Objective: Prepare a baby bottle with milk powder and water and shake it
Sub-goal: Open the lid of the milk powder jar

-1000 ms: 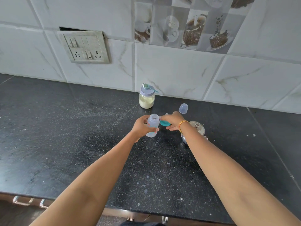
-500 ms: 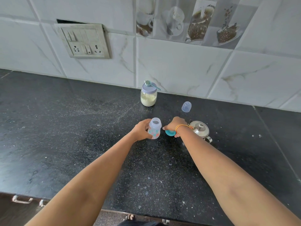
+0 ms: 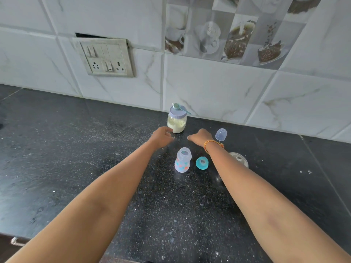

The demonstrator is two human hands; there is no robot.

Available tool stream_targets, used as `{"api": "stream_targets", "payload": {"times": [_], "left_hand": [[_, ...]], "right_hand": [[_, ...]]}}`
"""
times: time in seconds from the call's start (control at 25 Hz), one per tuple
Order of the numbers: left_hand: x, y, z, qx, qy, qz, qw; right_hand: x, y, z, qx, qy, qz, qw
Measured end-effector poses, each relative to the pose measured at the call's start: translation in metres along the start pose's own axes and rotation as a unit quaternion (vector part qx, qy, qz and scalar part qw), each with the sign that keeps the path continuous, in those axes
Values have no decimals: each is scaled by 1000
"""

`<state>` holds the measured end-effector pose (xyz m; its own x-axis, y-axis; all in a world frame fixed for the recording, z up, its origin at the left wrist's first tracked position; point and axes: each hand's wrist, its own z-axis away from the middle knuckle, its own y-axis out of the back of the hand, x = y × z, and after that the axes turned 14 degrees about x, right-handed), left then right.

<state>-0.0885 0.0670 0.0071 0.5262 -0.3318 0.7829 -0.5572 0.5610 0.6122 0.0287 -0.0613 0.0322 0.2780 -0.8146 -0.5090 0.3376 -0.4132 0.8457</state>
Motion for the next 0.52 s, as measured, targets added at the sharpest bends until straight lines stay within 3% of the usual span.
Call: {"api": "stream_targets", "payload": {"times": [0.32,0.52], "left_hand": [[22,3,-71,71,12,35,997],[18,-2,-106,-8,23,26,999]], "right_hand": [[-49,-11,-59,72,10,-162,984],[-65,-14,-86,54,56,-187,979]]}}
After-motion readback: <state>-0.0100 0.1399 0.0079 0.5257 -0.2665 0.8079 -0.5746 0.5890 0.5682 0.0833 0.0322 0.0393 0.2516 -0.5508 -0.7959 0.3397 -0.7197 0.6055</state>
